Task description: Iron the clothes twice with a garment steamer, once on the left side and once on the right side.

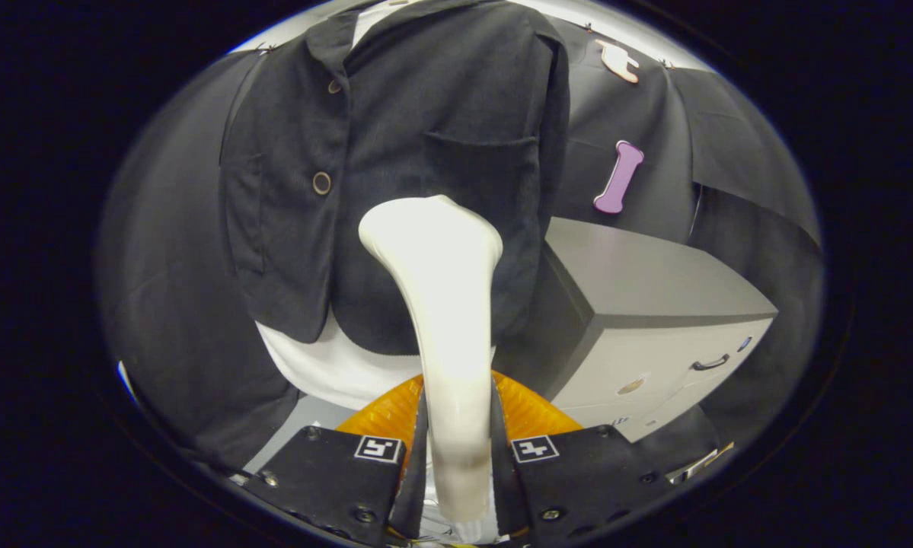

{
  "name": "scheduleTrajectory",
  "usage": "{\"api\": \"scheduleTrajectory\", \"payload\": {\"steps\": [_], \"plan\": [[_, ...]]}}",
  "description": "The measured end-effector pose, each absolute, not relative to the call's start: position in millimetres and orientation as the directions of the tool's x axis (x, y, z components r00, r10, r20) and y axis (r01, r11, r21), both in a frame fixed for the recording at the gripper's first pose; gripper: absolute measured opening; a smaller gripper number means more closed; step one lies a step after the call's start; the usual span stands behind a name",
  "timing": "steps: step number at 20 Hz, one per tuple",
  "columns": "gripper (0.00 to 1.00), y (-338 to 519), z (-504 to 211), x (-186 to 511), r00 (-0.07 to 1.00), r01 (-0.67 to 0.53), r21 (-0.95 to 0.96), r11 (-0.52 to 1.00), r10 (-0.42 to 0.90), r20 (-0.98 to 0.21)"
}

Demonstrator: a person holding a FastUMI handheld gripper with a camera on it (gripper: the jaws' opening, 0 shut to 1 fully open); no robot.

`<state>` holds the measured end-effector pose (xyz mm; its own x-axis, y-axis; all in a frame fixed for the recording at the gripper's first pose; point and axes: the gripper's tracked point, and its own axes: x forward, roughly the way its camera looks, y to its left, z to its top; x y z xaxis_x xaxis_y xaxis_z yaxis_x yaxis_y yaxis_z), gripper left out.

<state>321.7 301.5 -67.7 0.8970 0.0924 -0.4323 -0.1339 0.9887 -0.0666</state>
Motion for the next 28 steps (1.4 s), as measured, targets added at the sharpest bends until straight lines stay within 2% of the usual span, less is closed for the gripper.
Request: {"api": "scheduleTrajectory", "payload": {"steps": [8, 13, 18, 28], "plan": [[0.39, 299, -78, 326, 0.881, -0.147, -0.058, 0.987, 0.104, -0.462], [0.39, 294, -50, 322, 0.892, -0.136, -0.028, 0.99, 0.11, -0.438], [0.39, 287, 27, 306, 0.941, -0.105, 0.018, 0.994, 0.105, -0.323], [0.39, 337, 210, 284, 0.978, -0.185, 0.035, 0.982, 0.187, -0.094]]}}
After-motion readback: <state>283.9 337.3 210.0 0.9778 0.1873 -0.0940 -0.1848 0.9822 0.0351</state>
